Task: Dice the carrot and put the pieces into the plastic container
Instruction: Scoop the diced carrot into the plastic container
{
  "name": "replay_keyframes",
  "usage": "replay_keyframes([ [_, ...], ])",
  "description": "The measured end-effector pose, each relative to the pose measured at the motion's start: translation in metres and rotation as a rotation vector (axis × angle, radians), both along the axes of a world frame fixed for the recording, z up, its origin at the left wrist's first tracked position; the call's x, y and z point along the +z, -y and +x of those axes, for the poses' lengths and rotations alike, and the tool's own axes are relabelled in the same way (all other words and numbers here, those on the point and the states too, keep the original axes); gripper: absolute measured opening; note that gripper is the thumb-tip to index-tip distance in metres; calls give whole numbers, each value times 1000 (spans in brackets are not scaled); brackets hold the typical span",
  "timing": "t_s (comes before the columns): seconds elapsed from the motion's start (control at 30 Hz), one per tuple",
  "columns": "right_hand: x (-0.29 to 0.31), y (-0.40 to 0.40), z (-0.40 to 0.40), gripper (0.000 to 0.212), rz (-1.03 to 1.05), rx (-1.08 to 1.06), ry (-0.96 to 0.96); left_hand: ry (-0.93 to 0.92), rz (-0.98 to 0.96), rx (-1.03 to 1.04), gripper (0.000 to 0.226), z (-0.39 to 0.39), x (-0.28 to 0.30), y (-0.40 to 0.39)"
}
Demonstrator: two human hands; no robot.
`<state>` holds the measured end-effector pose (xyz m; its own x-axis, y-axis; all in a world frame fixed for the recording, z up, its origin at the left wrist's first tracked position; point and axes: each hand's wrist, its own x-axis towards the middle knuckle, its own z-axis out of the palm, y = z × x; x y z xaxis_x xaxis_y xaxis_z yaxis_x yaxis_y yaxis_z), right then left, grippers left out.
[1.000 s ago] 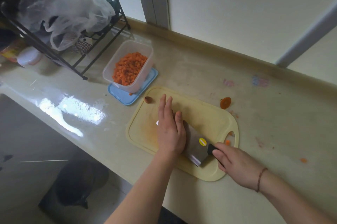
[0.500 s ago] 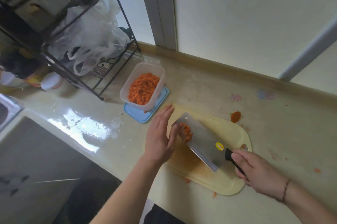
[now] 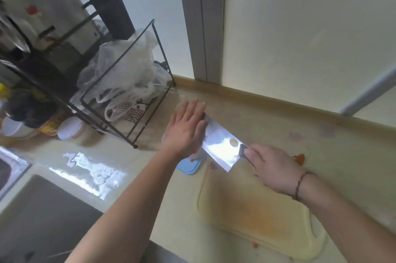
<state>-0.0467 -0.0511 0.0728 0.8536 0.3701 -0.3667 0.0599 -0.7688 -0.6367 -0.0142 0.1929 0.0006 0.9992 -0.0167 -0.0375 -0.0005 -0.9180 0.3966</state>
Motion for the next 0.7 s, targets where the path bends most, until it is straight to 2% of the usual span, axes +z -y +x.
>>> replay_keyframes([
  [0.1,-2,-10,-1,40,-41,0,19,-27,-18,56,76,11,-8,-17],
  [0.23,-7,-1,-9,40,-33,-36,12,-54,23,134,55,19,-18,-27],
  [0.33,-9,6,-11,39,-58,-68,1,53,-30,169,46,19,-23,-29],
  [0.5,-15,9,-10,40,-11,-124,-14,280,-268,238,26,16,-25,-36],
  [0.7,-24,11,-12,40,23,-170,-14,432,-299,310,30,-13,-33,-42],
])
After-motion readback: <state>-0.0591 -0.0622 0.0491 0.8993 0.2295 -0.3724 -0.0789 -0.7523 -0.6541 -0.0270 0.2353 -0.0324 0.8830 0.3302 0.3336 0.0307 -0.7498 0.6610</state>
